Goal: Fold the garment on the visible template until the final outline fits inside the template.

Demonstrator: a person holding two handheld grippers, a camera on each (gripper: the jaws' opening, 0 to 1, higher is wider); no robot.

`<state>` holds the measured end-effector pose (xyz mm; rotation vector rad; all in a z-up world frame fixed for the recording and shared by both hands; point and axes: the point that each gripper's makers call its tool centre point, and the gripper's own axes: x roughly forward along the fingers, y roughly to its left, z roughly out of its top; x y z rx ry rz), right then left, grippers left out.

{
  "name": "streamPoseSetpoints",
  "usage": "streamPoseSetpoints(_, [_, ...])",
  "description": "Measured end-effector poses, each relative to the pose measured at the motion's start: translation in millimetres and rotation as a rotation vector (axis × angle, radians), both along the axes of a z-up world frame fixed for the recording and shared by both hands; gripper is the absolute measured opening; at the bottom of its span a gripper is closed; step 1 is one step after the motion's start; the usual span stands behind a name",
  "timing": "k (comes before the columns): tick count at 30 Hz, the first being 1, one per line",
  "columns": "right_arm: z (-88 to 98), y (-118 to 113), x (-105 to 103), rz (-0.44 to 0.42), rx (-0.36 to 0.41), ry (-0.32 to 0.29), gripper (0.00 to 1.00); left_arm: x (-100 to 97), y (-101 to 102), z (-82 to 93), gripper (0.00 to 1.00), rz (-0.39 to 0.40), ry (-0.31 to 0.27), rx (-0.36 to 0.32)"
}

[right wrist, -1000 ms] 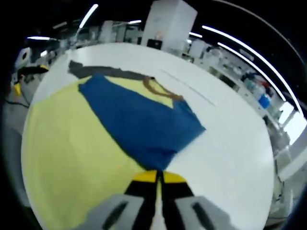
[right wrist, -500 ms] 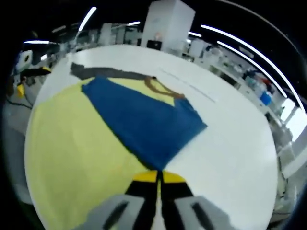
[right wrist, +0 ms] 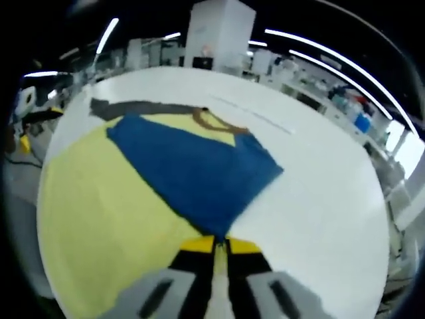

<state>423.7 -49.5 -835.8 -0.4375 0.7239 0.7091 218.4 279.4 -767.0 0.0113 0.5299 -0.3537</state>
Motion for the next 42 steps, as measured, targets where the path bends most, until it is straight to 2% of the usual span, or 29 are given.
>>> streamPoseSetpoints(6, [10.2, 2.0, 1.0, -0.060, 0.133, 0.015, 0.42, 2.9, 8.9, 5.5, 0.99, 0.008, -0.010, 0.021])
streamPoseSetpoints(9, [23.8, 9.9, -6.3, -0.070, 0.208, 0.031, 0.56, 7.7, 20.9, 9.1, 0.99, 0.020, -0.019, 0.032])
streamPoseSetpoints(13, [29.3, 10.8, -8.1, -0.094, 0.269, 0.049, 0.84, 14.5, 36.3, 15.9, 0.99, 0.043, -0.036, 0.036])
streamPoseSetpoints(15, [35.6, 12.5, -13.2, -0.093, 0.281, 0.046, 0.92, 18.1, 44.9, 18.2, 0.99, 0.052, -0.040, 0.042])
streamPoseSetpoints(18, [43.3, 14.7, -18.7, -0.088, 0.304, 0.049, 0.99, 23.5, 60.5, 19.9, 0.99, 0.062, -0.049, 0.050])
streamPoseSetpoints(24, [57.7, 20.1, -40.7, -0.038, 0.319, 0.063, 0.99, 35.2, 81.5, 26.9, 0.99, 0.072, -0.054, 0.095])
streamPoseSetpoints(30, [67.2, 21.0, -59.4, -0.024, 0.334, 0.079, 0.99, 46.0, 96.3, 34.4, 0.99, 0.088, -0.057, 0.112])
streamPoseSetpoints(35, [71.5, 18.1, -74.7, -0.010, 0.336, 0.098, 0.99, 58.8, 112.8, 33.4, 0.99, 0.101, -0.059, 0.127])
streamPoseSetpoints(42, [77.6, 18.3, -99.0, 0.025, 0.339, 0.124, 0.99, 70.9, 131.9, 28.6, 0.97, 0.116, -0.033, 0.131])
